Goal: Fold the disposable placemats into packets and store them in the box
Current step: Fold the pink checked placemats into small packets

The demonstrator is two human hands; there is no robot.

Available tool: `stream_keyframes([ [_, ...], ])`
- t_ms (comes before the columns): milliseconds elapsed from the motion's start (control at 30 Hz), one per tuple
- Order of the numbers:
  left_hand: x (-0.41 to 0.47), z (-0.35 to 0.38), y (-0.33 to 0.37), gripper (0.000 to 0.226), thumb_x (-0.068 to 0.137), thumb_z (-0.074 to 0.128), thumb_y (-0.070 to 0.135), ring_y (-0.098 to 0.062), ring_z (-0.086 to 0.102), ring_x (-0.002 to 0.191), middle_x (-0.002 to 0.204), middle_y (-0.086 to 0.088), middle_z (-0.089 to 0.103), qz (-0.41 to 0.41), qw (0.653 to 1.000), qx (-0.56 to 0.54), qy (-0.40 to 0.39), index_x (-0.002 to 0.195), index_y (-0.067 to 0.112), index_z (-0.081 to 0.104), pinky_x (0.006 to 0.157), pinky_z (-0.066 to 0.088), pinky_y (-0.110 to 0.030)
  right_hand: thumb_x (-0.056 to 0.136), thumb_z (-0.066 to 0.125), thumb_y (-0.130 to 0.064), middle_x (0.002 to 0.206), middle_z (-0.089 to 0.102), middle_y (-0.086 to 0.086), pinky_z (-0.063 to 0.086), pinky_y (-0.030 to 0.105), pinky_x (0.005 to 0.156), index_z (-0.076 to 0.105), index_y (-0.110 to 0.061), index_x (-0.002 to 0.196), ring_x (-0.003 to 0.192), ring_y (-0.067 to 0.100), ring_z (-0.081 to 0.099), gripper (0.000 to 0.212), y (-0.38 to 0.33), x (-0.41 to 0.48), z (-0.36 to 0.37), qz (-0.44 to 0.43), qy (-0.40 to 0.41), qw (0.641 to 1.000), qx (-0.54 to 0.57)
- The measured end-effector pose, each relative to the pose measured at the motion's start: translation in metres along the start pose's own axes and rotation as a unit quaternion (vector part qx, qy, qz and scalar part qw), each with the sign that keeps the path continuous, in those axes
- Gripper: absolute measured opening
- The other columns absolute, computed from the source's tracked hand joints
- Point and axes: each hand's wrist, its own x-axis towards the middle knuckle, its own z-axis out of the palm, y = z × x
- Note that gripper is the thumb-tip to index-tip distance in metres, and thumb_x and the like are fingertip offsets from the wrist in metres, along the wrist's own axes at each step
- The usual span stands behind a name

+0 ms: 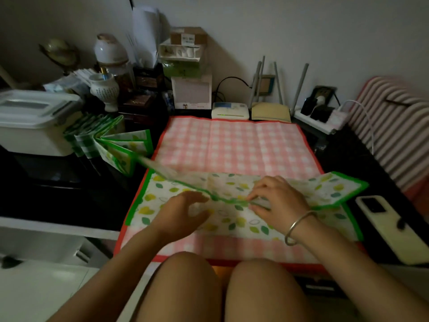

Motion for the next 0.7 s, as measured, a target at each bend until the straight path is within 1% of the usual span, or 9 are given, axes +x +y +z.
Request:
stream_keyframes([
  [100,-0.024,-0.018,0.006,0.017,0.09,0.069,0.029,-0.001,0.068,0.096,0.103,0.008,0.074,0.037,0.995,-0.084,-0.041,0.101,0.018,0.078,0.09,0.052,-0.027,0.081,0.072,-0.034,0.12,0.06,-0.004,0.041,0.029,0.095,0.07,-0.029,0.109,0.116,0.019,0.05,0.029,0.007,-0.019,0.019,0.007,-0.075,0.997,0.018],
  [167,-0.033,-0.024,0.009,0.015,0.09,0.07,0.025,-0.003,0.071,0.079,0.083,0.007,0.076,0.058,0.991,-0.117,-0.029,0.088,0.014,0.079,0.078,0.057,-0.026,0.087,0.064,-0.039,0.139,0.048,-0.009,0.03,0.026,0.108,0.059,-0.031,0.127,0.13,0.013,0.039,0.04,0.01,-0.029,0.028,0.0,-0.121,0.993,-0.007],
  [233,-0.033,-0.023,0.004,0.027,0.085,0.067,0.042,-0.002,0.069,0.077,0.083,0.01,0.075,0.088,0.994,-0.047,0.045,0.086,0.018,0.078,0.073,0.056,-0.025,0.091,0.056,-0.044,0.151,0.032,-0.014,0.017,0.023,0.113,0.047,-0.034,0.138,0.14,0.01,0.025,0.049,0.012,-0.037,0.036,-0.009,-0.154,0.988,-0.026],
  [300,-0.028,-0.016,-0.014,0.045,0.076,0.056,0.06,-0.009,0.066,0.093,0.103,0.01,0.072,0.112,0.987,0.097,0.068,0.099,0.026,0.075,0.079,0.055,-0.031,0.086,0.042,-0.058,0.153,0.027,-0.014,0.012,0.021,0.113,0.043,-0.035,0.141,0.144,0.011,0.02,0.059,0.011,-0.044,0.04,-0.005,-0.174,0.984,-0.025],
  [367,-0.023,-0.003,-0.036,0.054,0.073,0.051,0.066,-0.02,0.063,0.106,0.119,0.006,0.067,0.117,0.978,0.173,0.026,0.11,0.032,0.071,0.084,0.054,-0.036,0.076,0.031,-0.06,0.146,0.044,-0.007,0.022,0.028,0.11,0.055,-0.032,0.132,0.138,0.018,0.038,0.067,0.008,-0.047,0.04,-0.005,-0.161,0.986,-0.042],
  [433,-0.022,0.006,-0.049,0.052,0.075,0.052,0.065,-0.024,0.064,0.108,0.123,0.003,0.066,0.123,0.976,0.181,0.009,0.111,0.033,0.071,0.083,0.055,-0.037,0.076,0.038,-0.051,0.125,0.065,-0.002,0.046,0.037,0.095,0.07,-0.029,0.113,0.115,0.023,0.061,0.054,0.009,-0.05,0.043,-0.019,-0.118,0.991,-0.059],
  [467,-0.022,0.008,-0.051,0.049,0.077,0.053,0.062,-0.025,0.064,0.108,0.125,0.002,0.065,0.133,0.974,0.183,0.018,0.111,0.033,0.072,0.081,0.055,-0.038,0.077,0.041,-0.048,0.117,0.069,-0.002,0.052,0.038,0.087,0.073,-0.029,0.106,0.108,0.023,0.066,0.048,0.009,-0.051,0.043,-0.017,-0.099,0.993,-0.066],
  [600,-0.026,0.016,-0.052,0.036,0.086,0.055,0.044,-0.019,0.065,0.105,0.122,0.003,0.067,0.234,0.952,0.18,0.077,0.113,0.027,0.072,0.08,0.053,-0.03,0.079,0.043,-0.045,0.109,0.072,-0.001,0.056,0.044,0.081,0.076,-0.028,0.097,0.101,0.022,0.069,0.042,0.007,-0.053,0.049,-0.001,-0.079,0.995,-0.063],
  [700,-0.029,0.019,-0.055,0.032,0.088,0.056,0.04,-0.014,0.064,0.102,0.116,0.005,0.069,0.253,0.942,0.181,0.125,0.11,0.025,0.074,0.075,0.051,-0.025,0.079,0.044,-0.041,0.105,0.073,0.001,0.057,0.047,0.08,0.078,-0.024,0.093,0.097,0.022,0.07,0.04,0.006,-0.052,0.053,-0.004,-0.054,0.997,-0.055],
])
